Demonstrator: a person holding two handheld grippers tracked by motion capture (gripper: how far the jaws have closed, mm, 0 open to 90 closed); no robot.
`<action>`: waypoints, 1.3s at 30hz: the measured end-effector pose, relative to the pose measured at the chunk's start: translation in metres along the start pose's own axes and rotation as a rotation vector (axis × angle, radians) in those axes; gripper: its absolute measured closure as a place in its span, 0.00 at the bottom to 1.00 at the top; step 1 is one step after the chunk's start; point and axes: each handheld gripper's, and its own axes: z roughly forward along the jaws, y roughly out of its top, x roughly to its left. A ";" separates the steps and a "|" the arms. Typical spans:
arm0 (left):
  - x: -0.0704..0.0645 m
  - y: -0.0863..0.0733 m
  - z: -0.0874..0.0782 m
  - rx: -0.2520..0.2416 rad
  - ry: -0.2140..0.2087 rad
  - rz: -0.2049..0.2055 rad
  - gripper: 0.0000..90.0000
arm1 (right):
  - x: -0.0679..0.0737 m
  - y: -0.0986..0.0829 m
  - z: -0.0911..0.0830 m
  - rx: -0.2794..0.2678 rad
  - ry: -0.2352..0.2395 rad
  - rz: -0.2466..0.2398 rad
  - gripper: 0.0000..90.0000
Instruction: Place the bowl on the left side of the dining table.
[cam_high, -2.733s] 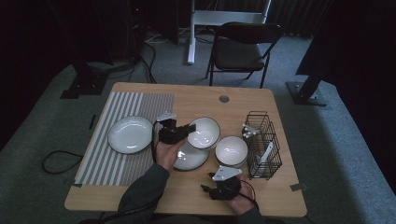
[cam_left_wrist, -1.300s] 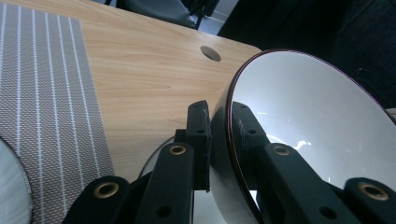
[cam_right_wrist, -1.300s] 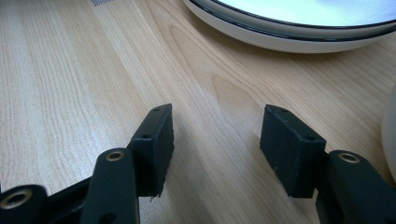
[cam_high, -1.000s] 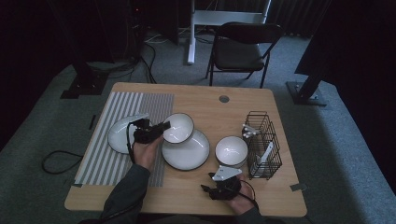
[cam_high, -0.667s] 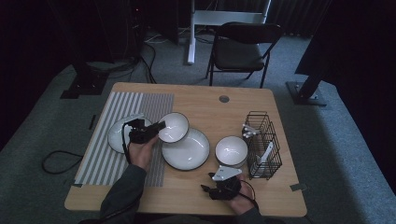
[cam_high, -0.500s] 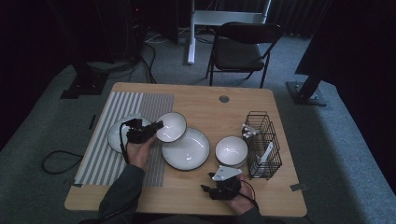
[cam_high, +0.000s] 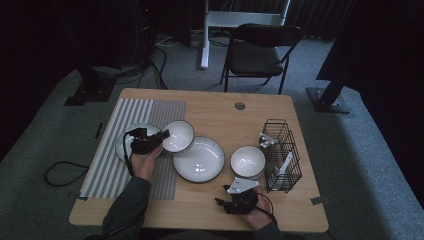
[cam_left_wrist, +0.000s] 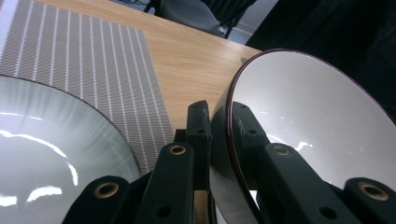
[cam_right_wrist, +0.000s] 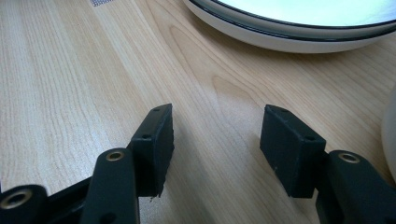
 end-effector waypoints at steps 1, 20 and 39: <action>0.001 0.000 0.000 -0.002 0.004 0.002 0.90 | 0.000 0.000 0.000 0.000 0.000 0.000 0.48; 0.027 0.000 -0.014 -0.027 0.074 -0.033 0.90 | 0.000 0.000 0.000 0.000 0.000 0.000 0.48; 0.045 -0.001 -0.025 -0.035 0.121 -0.054 0.90 | 0.000 0.000 0.000 0.001 0.001 0.003 0.48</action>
